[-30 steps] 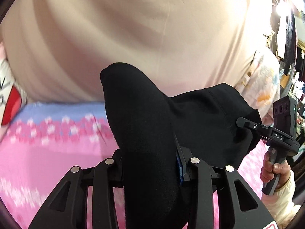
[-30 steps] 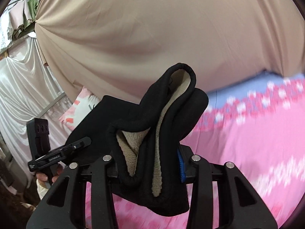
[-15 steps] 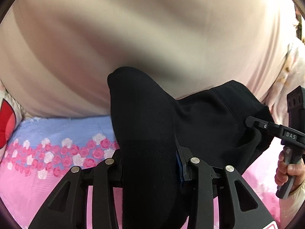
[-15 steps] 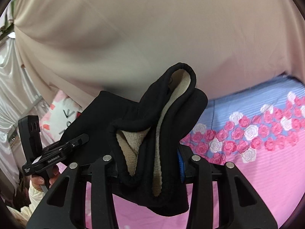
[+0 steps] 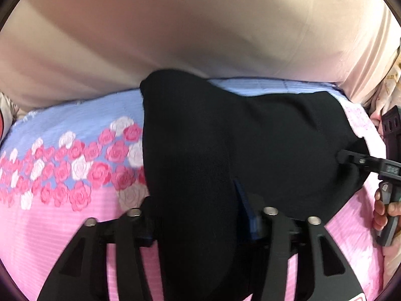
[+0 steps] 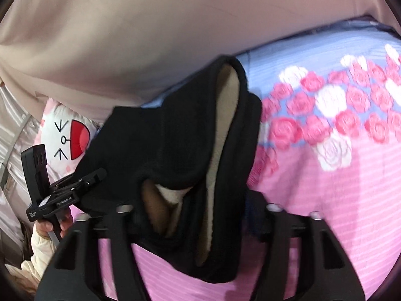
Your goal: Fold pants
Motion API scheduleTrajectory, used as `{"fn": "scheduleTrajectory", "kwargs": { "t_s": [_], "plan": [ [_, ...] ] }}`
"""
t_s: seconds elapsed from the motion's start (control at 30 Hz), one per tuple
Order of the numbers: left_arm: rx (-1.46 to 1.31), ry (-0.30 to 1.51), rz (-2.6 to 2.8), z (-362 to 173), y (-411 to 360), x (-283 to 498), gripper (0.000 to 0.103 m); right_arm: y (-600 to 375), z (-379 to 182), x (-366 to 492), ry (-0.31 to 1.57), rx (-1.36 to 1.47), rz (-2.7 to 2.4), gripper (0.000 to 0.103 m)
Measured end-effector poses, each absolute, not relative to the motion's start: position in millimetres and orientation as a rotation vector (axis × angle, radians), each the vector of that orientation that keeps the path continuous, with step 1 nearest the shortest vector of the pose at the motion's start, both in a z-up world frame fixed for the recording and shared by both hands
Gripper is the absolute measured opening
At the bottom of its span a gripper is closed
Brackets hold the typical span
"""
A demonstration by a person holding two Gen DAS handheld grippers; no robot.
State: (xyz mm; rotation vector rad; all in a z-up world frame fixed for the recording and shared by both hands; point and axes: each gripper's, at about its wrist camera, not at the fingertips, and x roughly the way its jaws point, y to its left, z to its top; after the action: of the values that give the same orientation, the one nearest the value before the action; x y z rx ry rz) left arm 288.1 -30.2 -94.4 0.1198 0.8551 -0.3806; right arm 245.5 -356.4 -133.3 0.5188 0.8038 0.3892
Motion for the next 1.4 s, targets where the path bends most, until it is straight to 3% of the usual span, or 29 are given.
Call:
{"fn": "scheduleTrajectory", "kwargs": {
  "t_s": [0.1,0.2,0.27,0.4,0.57,0.63,0.7,0.73,0.83,0.9,1.13,1.27,1.3,1.33,1.4],
  "plan": [
    [0.043,0.877,-0.394,-93.0,-12.1,283.7,0.060,-372.1,-116.8,218.1,0.784,0.506,0.351,0.076],
    [0.089,0.790,-0.280,-53.2,12.6,247.6,0.059,-389.1,-78.9,176.1,0.684,0.422,0.216,0.075],
    [0.166,0.704,-0.243,-24.9,14.3,224.9,0.059,-383.4,-44.9,154.7,0.618,0.344,0.196,0.057],
    [0.254,0.639,-0.272,-6.2,-20.8,211.9,0.070,-322.7,-11.4,165.7,0.620,0.199,0.274,0.045],
    [0.324,0.748,-0.195,-67.5,-53.7,242.8,0.068,-284.1,-74.2,203.1,0.780,0.092,0.219,0.041],
    [0.268,0.813,-0.187,-90.7,-47.3,256.4,0.069,-299.5,-95.0,202.0,0.782,0.136,0.206,0.028],
    [0.204,0.807,-0.196,-99.4,-36.7,257.8,0.075,-307.3,-97.2,200.1,0.762,0.168,0.191,0.013],
    [0.191,0.797,-0.197,-101.9,-33.1,257.6,0.079,-313.0,-97.6,199.3,0.759,0.192,0.194,0.011],
    [0.178,0.796,-0.193,-99.3,-25.6,256.2,0.083,-332.8,-92.7,188.0,0.751,0.239,0.146,0.013],
    [0.184,0.789,-0.158,-89.5,-19.4,250.5,0.079,-349.9,-86.0,172.8,0.755,0.250,0.028,0.023],
    [0.259,0.606,-0.092,-21.9,-4.6,152.3,0.078,-344.3,-28.5,75.3,0.619,0.265,-0.019,0.023],
    [0.219,0.588,-0.136,-14.4,-16.2,106.0,0.078,-298.2,-11.2,40.9,0.569,0.230,0.009,0.023],
    [0.214,0.593,-0.144,-14.8,-19.8,100.7,0.078,-290.0,-10.7,34.7,0.567,0.219,0.008,0.030],
    [0.206,0.600,-0.155,-16.4,-23.6,92.4,0.079,-281.9,-11.6,27.5,0.562,0.205,0.001,0.046],
    [0.184,0.605,-0.158,-17.1,-30.3,77.7,0.080,-269.9,-14.3,14.2,0.541,0.172,-0.012,0.061]
  ]
}}
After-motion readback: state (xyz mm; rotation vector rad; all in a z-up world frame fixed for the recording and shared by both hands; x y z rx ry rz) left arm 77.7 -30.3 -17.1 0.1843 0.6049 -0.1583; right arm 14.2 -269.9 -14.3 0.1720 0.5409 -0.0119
